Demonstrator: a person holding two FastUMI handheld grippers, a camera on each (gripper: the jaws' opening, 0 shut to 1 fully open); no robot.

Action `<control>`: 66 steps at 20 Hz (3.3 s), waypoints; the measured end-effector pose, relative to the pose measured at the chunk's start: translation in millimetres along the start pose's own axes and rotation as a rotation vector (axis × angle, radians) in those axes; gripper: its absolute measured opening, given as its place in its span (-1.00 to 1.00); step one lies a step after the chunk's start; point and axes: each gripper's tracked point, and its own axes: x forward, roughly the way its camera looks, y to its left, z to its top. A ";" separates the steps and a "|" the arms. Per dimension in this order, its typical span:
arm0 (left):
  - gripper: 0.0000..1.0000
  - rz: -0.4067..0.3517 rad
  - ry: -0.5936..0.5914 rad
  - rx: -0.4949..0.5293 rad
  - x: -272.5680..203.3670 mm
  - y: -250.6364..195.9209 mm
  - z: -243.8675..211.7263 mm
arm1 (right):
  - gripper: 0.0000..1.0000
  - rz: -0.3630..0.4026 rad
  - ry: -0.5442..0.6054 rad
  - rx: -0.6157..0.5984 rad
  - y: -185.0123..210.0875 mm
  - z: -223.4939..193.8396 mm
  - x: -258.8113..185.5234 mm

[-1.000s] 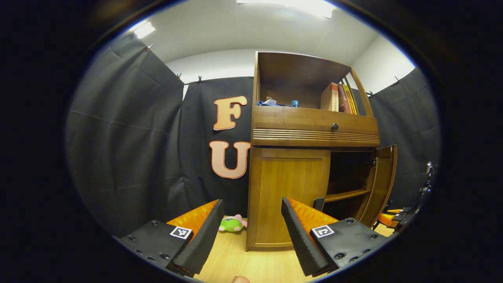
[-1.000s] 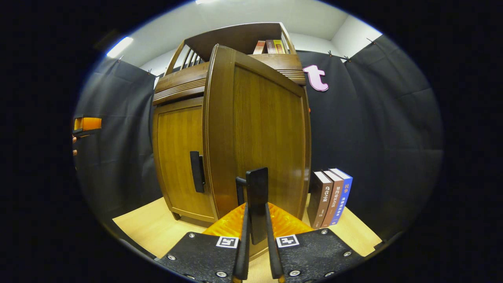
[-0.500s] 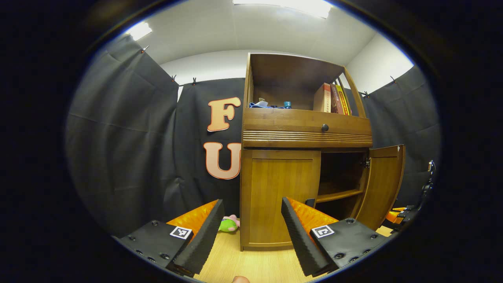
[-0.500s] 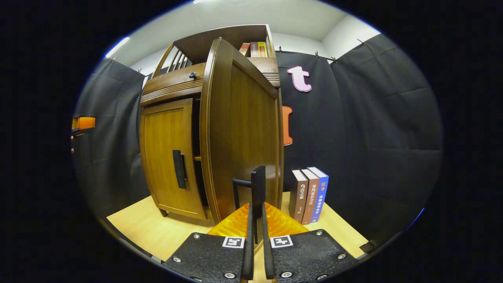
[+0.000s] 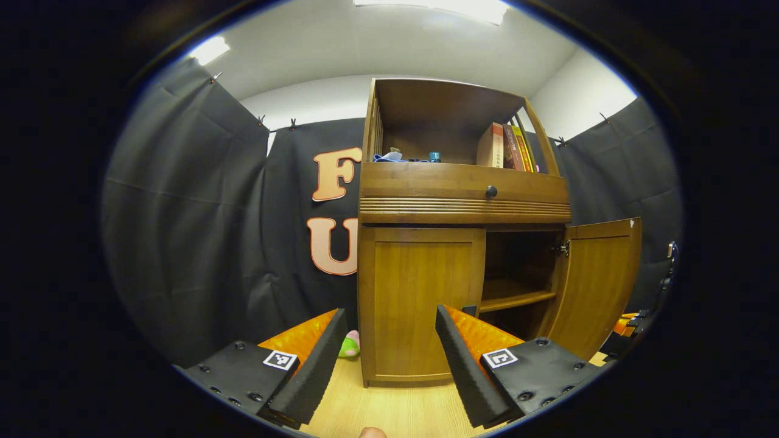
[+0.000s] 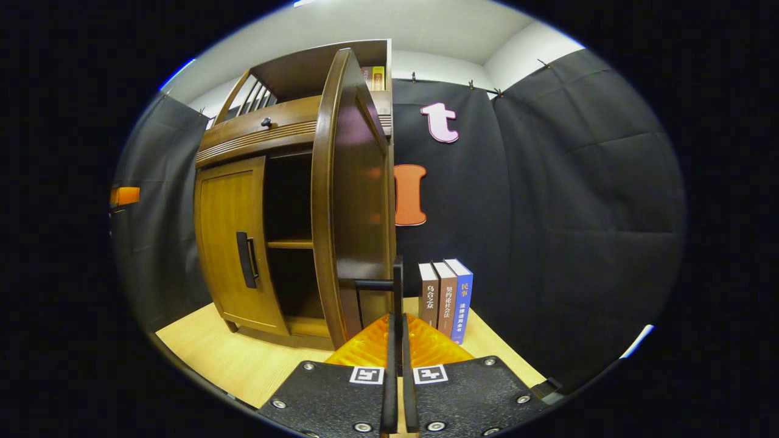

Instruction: Open the right door of the double-door shoe cabinet with the right hand, and open the left door with the left hand.

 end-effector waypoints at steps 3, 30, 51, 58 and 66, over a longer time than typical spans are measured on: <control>0.90 -0.005 0.011 0.004 4.7 -9.7 -6.1 | -0.93 -0.011 -0.001 0.002 -12.5 0.5 -0.4; 0.92 -0.184 0.091 0.025 120.3 -133.9 -121.1 | 0.53 -0.056 -0.121 0.008 -39.3 59.1 -52.6; -0.27 -0.192 0.141 0.009 199.5 -156.7 -167.8 | 0.89 -0.096 -0.147 -0.021 -41.3 62.8 -53.2; -0.39 -0.231 0.163 0.012 169.3 -151.0 -165.8 | 0.89 -0.083 -0.145 -0.025 -33.4 60.7 -56.6; -0.37 -0.264 0.161 0.035 120.1 -131.5 -159.5 | 0.89 -0.080 -0.153 -0.017 -26.0 64.7 -61.2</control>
